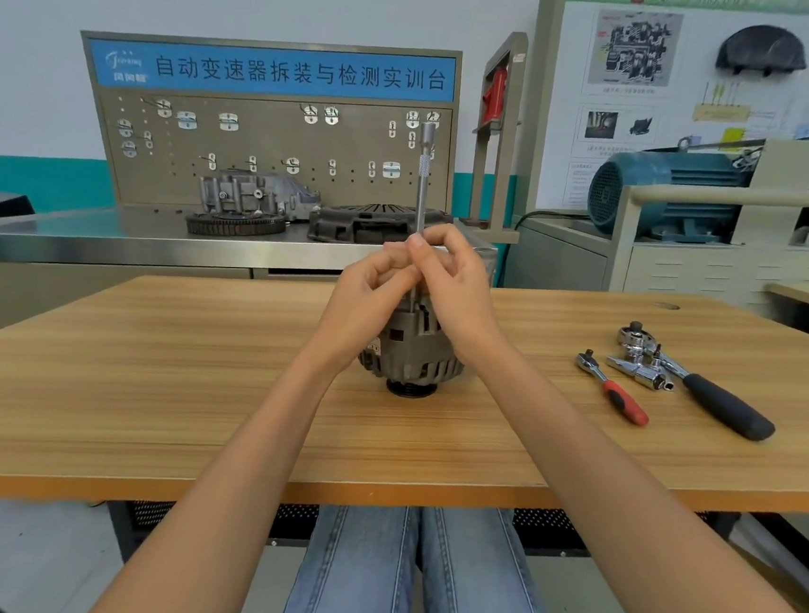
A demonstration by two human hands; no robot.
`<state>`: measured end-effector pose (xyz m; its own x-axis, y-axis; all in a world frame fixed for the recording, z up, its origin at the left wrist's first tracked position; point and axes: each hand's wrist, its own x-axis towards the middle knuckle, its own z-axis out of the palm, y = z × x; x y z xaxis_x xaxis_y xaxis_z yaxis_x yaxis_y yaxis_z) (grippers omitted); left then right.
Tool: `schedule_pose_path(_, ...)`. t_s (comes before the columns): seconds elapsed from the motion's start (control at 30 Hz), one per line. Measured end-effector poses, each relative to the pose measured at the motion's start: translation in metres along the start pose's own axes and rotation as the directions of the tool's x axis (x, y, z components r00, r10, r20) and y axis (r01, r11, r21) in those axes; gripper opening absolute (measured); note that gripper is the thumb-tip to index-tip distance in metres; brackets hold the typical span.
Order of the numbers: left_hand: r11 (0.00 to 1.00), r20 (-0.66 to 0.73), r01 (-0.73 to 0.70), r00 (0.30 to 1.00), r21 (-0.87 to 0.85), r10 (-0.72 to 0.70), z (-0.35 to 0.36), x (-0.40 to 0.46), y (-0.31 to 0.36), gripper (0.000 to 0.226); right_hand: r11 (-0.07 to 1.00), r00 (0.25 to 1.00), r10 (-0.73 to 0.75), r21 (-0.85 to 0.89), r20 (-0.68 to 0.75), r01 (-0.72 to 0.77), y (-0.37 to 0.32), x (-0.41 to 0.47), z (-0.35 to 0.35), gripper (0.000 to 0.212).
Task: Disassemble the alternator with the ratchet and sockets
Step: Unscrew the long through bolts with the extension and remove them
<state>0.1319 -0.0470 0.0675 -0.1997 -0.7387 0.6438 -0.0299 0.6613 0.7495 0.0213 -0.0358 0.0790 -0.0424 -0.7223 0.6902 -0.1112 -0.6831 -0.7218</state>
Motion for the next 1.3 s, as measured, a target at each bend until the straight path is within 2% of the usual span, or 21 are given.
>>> schedule_pose_path(0.27, 1.0, -0.047, 0.014, 0.999, -0.006, -0.014, -0.0011, 0.0028, -0.0048, 0.026, 1.0, 0.999, 0.008, -0.013, 0.046, -0.007, 0.0006, 0.0016, -0.0012, 0.019)
schedule_pose_path(0.4, 1.0, -0.079, 0.026, 0.997, 0.008, -0.025, 0.0011, 0.0051, -0.0058, 0.003, 1.0, 0.998, 0.02, 0.012, 0.061, -0.021, 0.0003, 0.0015, -0.0013, 0.02)
schedule_pose_path(0.47, 1.0, -0.087, 0.022, 0.996, 0.019, -0.02, 0.0022, 0.0055, -0.0055, 0.002, 0.998, 0.997, 0.044, 0.043, 0.055, -0.047, 0.0004, 0.0013, -0.0003, 0.012)
schedule_pose_path(0.53, 0.999, -0.082, 0.014, 0.997, 0.033, -0.012, 0.003, 0.0045, -0.0041, 0.008, 0.996, 0.998, 0.057, 0.067, 0.027, -0.058, 0.0013, 0.0014, -0.0001, 0.003)
schedule_pose_path(0.73, 1.0, 0.018, 0.017, 1.0, -0.005, -0.016, -0.0036, 0.0022, -0.0009, 0.019, 0.999, 0.999, 0.018, 0.027, 0.039, -0.019, 0.0024, 0.0036, -0.0031, 0.011)
schedule_pose_path(0.9, 0.999, 0.006, 0.038, 0.999, -0.027, -0.038, -0.004, 0.0025, -0.0021, 0.01, 0.997, 0.998, 0.04, 0.062, 0.053, -0.043, 0.0014, 0.0032, -0.0035, 0.021)
schedule_pose_path(1.03, 0.998, -0.039, 0.057, 0.998, -0.033, -0.058, -0.0014, 0.0057, -0.0025, 0.006, 0.996, 0.996, 0.078, 0.051, 0.031, -0.08, 0.0016, 0.0032, -0.0014, 0.019)
schedule_pose_path(1.13, 0.998, -0.055, 0.057, 0.997, -0.02, -0.058, 0.0016, 0.0045, -0.0036, 0.009, 0.999, 0.999, 0.05, 0.01, 0.019, -0.05, 0.0023, 0.0021, -0.0013, 0.005)
schedule_pose_path(1.23, 0.999, -0.039, 0.04, 0.998, -0.034, -0.041, 0.0016, 0.0025, -0.0033, 0.019, 0.999, 0.999, 0.039, 0.007, 0.038, -0.039, 0.0028, 0.0023, -0.002, 0.011)
schedule_pose_path(1.3, 0.999, -0.027, 0.025, 0.999, -0.031, -0.026, 0.0005, 0.0016, -0.0022, 0.016, 1.0, 0.998, 0.024, -0.002, 0.051, -0.024, 0.0024, 0.0028, -0.0029, 0.017)
